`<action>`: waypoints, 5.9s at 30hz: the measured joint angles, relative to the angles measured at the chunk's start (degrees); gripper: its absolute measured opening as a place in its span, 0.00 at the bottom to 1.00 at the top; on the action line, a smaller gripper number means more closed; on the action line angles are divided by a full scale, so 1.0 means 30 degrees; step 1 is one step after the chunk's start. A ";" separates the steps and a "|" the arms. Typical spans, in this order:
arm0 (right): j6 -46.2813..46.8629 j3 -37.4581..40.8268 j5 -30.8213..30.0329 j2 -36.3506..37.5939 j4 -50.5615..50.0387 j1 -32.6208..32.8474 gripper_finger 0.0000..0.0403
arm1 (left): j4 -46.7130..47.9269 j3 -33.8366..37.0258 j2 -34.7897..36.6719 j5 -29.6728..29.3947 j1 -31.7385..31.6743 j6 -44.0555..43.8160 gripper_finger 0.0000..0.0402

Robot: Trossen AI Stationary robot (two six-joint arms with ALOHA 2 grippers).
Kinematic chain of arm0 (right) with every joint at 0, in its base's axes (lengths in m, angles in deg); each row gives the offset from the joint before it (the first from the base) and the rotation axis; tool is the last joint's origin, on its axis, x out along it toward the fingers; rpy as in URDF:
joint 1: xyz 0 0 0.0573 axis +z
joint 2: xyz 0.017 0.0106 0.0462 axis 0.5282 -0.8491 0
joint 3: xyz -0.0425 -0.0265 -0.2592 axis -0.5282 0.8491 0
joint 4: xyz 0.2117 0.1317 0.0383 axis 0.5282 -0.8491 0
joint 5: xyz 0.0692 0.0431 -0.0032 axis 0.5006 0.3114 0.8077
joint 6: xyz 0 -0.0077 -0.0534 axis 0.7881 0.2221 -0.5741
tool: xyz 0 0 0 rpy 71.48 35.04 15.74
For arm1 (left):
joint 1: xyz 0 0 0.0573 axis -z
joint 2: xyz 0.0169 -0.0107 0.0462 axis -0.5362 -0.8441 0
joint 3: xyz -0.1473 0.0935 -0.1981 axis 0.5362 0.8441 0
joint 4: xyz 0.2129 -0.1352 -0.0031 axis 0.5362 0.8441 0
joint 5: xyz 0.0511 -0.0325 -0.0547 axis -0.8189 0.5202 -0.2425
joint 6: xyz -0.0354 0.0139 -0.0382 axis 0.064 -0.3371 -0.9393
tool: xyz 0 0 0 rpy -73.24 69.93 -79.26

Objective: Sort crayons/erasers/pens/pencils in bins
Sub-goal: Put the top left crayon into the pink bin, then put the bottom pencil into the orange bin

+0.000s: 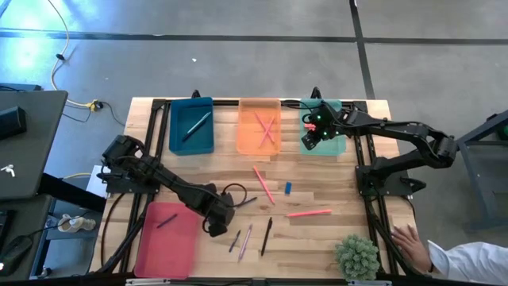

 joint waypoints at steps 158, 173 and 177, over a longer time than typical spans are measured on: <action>0.8053 -0.1642 -0.1806 0.0000 -0.7859 2.1173 0.36 | 0.4078 0.5696 1.2560 -0.5606 0.5882 -1.3266 0.27; 0.8003 -0.1642 -0.2141 -0.1841 -0.7391 2.2451 0.36 | -0.1755 0.5696 1.2560 -0.5496 0.5275 -0.9641 0.27; 0.8035 -0.1642 -0.1336 -0.2809 -0.7088 2.2688 0.36 | -0.1960 0.5696 1.2553 -0.5400 0.5275 -0.9618 0.27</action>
